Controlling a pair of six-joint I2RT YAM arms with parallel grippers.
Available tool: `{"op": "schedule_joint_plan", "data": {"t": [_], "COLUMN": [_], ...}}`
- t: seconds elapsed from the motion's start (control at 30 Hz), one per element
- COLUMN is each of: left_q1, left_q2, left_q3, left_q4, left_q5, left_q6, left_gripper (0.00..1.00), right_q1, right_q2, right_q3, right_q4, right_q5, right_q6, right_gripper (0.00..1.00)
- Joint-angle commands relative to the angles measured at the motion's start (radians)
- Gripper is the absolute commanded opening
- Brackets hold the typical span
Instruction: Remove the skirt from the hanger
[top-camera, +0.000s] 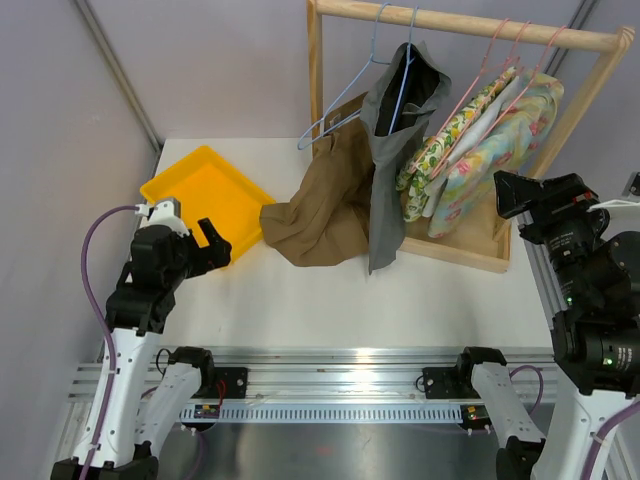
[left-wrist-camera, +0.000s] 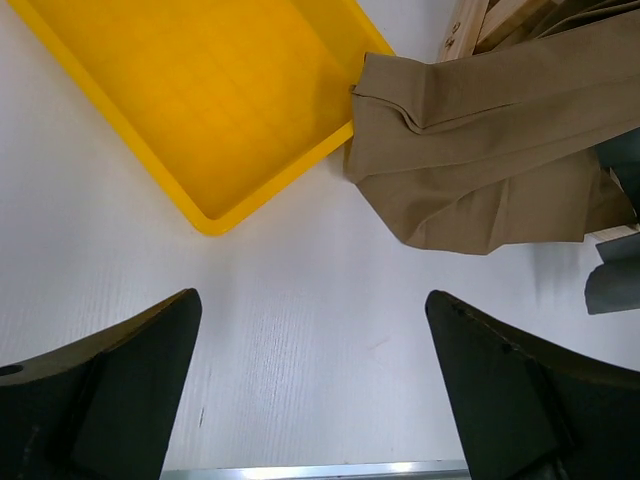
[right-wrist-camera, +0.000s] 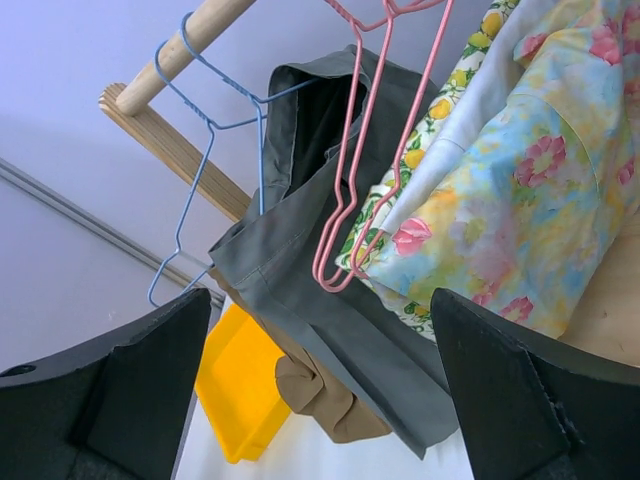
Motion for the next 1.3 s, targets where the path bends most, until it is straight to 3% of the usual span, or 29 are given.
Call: {"op": "schedule_joint_plan", "data": {"t": [0.0, 0.13, 0.3, 0.53, 0.67, 1.2, 1.27], "left_q1": [-0.013, -0.029, -0.033, -0.034, -0.037, -0.042, -0.042], "left_q2": [-0.013, -0.021, -0.022, -0.038, -0.044, -0.044, -0.044], "left_q3": [-0.004, -0.005, -0.002, -0.005, -0.007, -0.01, -0.01], "left_q4": [0.02, 0.018, 0.015, 0.018, 0.02, 0.021, 0.021], "left_q5": [-0.015, -0.015, -0.015, -0.017, -0.041, -0.04, -0.04], "left_q6": [0.021, 0.021, 0.02, 0.02, 0.02, 0.02, 0.02], "left_gripper": [0.99, 0.99, 0.99, 0.99, 0.99, 0.99, 0.99], "right_q1": [-0.003, -0.001, -0.001, -0.003, -0.001, -0.003, -0.003], "right_q2": [-0.042, -0.11, 0.01, 0.14, 0.225, 0.483, 0.508], "right_q3": [-0.028, -0.078, 0.05, 0.082, 0.077, 0.119, 0.123], "right_q4": [0.087, 0.151, 0.024, 0.026, 0.074, 0.234, 0.238], "right_q5": [0.001, 0.094, 0.199, 0.191, 0.168, 0.092, 0.082], "right_q6": [-0.019, -0.045, -0.067, -0.077, -0.071, -0.09, -0.094], "right_gripper": [0.99, 0.99, 0.99, 0.95, 0.83, 0.77, 0.68]}}
